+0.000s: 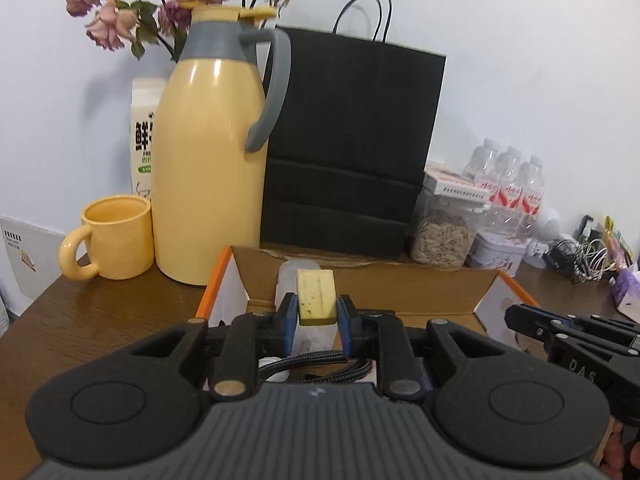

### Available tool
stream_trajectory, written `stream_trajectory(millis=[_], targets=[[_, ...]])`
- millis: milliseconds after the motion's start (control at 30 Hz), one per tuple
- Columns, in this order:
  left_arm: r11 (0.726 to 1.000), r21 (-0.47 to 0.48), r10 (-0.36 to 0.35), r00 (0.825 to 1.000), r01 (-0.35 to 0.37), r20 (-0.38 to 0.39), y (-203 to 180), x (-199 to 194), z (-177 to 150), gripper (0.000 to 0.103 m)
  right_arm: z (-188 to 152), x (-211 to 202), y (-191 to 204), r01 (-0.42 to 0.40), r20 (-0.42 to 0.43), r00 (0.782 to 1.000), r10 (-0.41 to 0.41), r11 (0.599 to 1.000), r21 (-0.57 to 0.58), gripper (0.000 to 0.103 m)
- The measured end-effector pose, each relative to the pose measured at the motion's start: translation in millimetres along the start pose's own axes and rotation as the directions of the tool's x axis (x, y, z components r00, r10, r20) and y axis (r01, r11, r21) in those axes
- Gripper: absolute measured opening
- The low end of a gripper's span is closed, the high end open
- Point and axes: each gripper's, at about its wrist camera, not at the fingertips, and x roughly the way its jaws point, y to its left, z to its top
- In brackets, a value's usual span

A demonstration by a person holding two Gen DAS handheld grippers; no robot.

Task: Organize objects
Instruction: 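Carry the yellow block and clear item into the box and open both grippers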

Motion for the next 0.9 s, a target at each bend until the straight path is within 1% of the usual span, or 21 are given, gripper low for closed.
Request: stream_trajectory(millis=[133, 167, 200, 233, 267, 300, 333, 367, 400, 433, 467, 533, 767, 900], targets=[[1.000, 0.011, 0.000, 0.999, 0.000, -0.035, 0.8, 10.3, -4.9, 0.022, -4.7, 11.1, -7.9, -0.004, -0.037, 0.999, 0.005, 1.000, 0.020, 0.006], [1.000, 0.013, 0.000, 0.999, 0.000, -0.040, 0.9, 11.0, -6.2, 0.022, -5.8, 12.9, -8.7, -0.005, -0.044, 0.999, 0.006, 1.000, 0.023, 0.009], [1.000, 0.015, 0.002, 0.999, -0.002, -0.038, 0.8, 10.5, -7.2, 0.023, -6.7, 14.0, -9.3, -0.007, -0.052, 0.999, 0.008, 1.000, 0.026, 0.009], [1.000, 0.023, 0.004, 0.999, -0.003, -0.033, 0.5, 9.6, -7.8, 0.027, -7.8, 14.7, -9.8, -0.004, -0.057, 0.998, 0.006, 1.000, 0.028, 0.010], [1.000, 0.031, 0.003, 1.000, -0.002, -0.024, 0.2, 7.7, -8.6, 0.031, -8.0, 14.4, -10.0, 0.003, -0.058, 0.998, -0.001, 1.000, 0.027, 0.017], [0.999, 0.034, 0.003, 1.000, -0.003, -0.017, -0.1, 6.0, -8.4, 0.045, -8.4, 14.0, -10.2, 0.006, -0.060, 0.998, -0.005, 1.000, 0.026, 0.024], [0.999, 0.035, 0.007, 1.000, -0.006, -0.009, -0.1, 4.5, -8.5, 0.071, -8.5, 12.8, -10.6, 0.009, -0.058, 0.998, -0.007, 1.000, 0.028, 0.047], [0.999, 0.036, 0.013, 1.000, -0.013, -0.002, -0.4, 3.6, -8.0, 0.084, -8.5, 11.3, -10.8, 0.013, -0.052, 0.999, -0.011, 0.999, 0.032, 0.071], [0.999, 0.038, 0.019, 1.000, -0.019, 0.010, -0.9, 1.9, -7.6, 0.102, -8.1, 9.8, -10.4, 0.018, -0.046, 0.999, -0.016, 0.999, 0.033, 0.081], [0.999, 0.039, 0.023, 0.999, -0.024, 0.028, -1.5, 0.0, -7.3, 0.103, -7.9, 8.4, -10.0, 0.022, -0.038, 0.999, -0.021, 0.999, 0.033, 0.094], [0.999, 0.039, 0.024, 0.999, -0.026, 0.043, -1.9, -2.0, -6.8, 0.103, -7.7, 7.2, -9.7, 0.021, -0.029, 0.999, -0.020, 0.999, 0.034, 0.101], [0.999, 0.040, 0.026, 0.999, -0.028, 0.045, -2.9, -3.2, -5.5, 0.103, -6.9, 6.7, -8.8, 0.012, -0.027, 1.000, -0.011, 0.999, 0.038, 0.103], [0.999, 0.038, 0.032, 0.998, -0.034, 0.052, -3.6, -6.8, -3.9, 0.103, -5.9, 4.9, -6.6, 0.000, -0.041, 0.999, 0.001, 1.000, 0.030, 0.103], [0.999, 0.041, 0.031, 0.997, -0.034, 0.073, -5.5, -18.7, -1.4, 0.103, -3.3, -2.0, -3.7, -0.006, -0.040, 0.999, 0.006, 1.000, 0.020, 0.103]])
